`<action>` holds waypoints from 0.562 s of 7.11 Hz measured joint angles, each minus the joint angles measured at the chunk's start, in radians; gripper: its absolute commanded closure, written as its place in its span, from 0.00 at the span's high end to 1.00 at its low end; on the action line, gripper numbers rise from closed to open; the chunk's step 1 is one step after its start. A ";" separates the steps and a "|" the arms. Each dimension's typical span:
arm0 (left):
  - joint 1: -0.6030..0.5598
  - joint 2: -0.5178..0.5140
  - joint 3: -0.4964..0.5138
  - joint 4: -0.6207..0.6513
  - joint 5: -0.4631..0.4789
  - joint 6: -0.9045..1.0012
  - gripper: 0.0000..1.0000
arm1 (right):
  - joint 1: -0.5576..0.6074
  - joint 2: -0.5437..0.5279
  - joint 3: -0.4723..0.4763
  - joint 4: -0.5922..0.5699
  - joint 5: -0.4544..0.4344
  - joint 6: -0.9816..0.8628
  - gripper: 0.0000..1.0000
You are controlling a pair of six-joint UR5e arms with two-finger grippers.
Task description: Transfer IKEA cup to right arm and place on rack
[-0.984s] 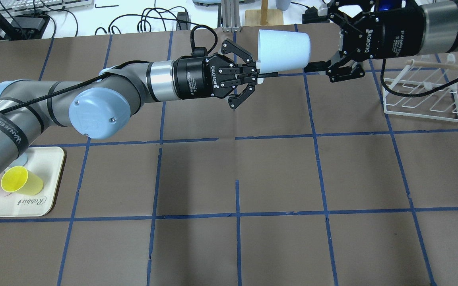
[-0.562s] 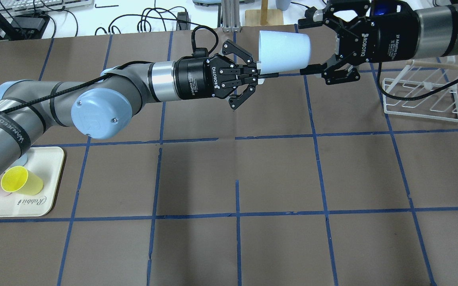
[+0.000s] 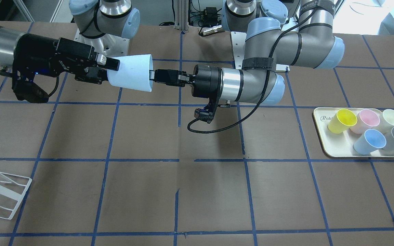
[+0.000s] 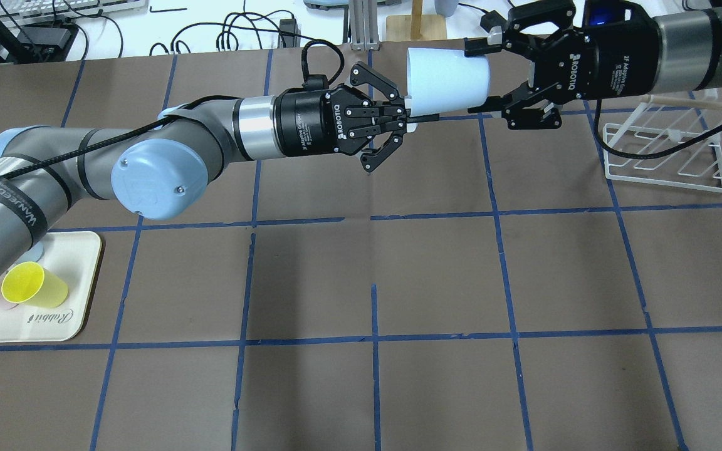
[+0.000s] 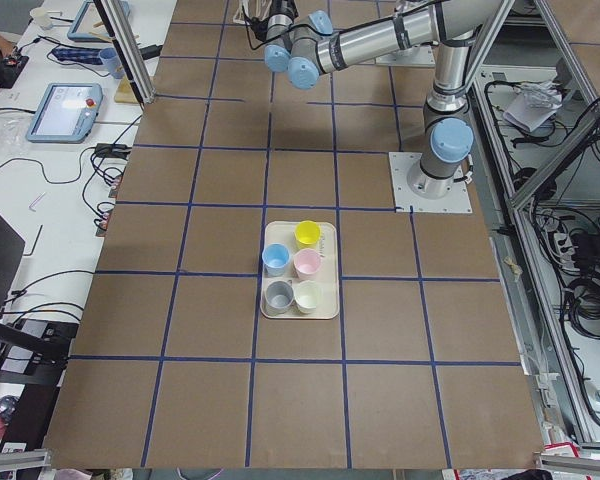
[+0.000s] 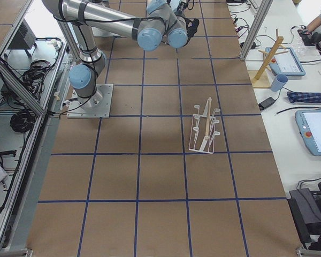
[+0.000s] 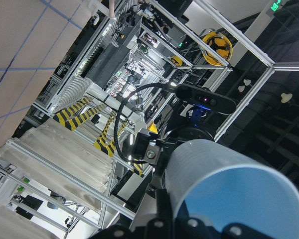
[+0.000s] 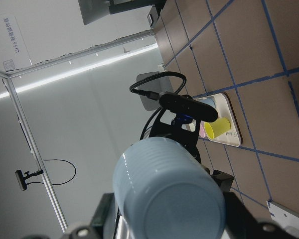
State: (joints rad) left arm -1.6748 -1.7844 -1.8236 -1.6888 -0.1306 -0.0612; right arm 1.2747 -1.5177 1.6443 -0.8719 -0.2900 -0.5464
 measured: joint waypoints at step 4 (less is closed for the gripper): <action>0.000 0.002 0.000 0.000 0.004 -0.010 0.97 | -0.001 0.002 -0.013 -0.002 -0.001 0.000 0.31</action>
State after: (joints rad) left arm -1.6745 -1.7827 -1.8238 -1.6889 -0.1270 -0.0709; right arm 1.2738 -1.5156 1.6311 -0.8742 -0.2914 -0.5463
